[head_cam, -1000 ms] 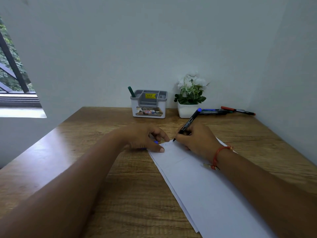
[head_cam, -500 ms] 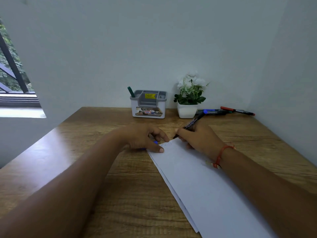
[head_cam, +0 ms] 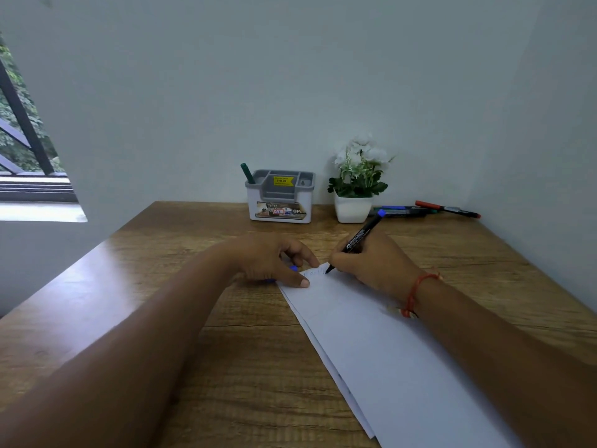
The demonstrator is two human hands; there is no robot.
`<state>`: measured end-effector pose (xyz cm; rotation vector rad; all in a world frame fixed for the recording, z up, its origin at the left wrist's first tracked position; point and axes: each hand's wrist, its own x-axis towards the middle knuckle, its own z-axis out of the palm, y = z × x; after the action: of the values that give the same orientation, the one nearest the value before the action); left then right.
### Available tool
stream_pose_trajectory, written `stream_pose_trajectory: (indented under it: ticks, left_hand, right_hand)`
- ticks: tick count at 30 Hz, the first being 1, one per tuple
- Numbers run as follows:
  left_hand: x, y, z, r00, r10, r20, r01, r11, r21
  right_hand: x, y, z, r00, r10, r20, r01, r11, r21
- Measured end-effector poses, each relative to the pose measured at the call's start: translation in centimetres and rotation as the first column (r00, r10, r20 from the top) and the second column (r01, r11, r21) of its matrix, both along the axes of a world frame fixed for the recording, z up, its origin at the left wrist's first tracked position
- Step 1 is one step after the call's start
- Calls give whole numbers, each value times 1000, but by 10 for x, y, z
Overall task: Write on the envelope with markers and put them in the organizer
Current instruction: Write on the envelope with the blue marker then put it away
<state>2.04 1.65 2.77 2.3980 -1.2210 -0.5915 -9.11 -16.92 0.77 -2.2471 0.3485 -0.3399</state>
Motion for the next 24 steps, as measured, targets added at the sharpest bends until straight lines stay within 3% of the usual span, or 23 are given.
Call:
stream_pose_trajectory:
  ticks: [7, 12, 17, 20, 24]
  left_hand:
    - [0, 1, -1, 1000, 4, -14, -4, 1000, -20]
    - [0, 1, -2, 1000, 13, 5, -13, 1000, -20]
    - [0, 1, -2, 1000, 18, -4, -18, 999, -32]
    - [0, 0, -1, 1000, 7, -1, -7, 1000, -22]
    - [0, 1, -1, 1000, 11, -24, -12, 1000, -15]
  right_hand:
    - [2, 1, 0, 998, -28, 62, 39, 983, -181]
    - [-2, -1, 4, 999, 41, -4, -41, 996, -75]
    - [1, -3, 1, 998, -41, 52, 51, 979, -200]
    - [0, -5, -1, 993, -76, 92, 86, 990, -110]
    - [-2, -10, -1, 985, -102, 136, 79, 983, 164]
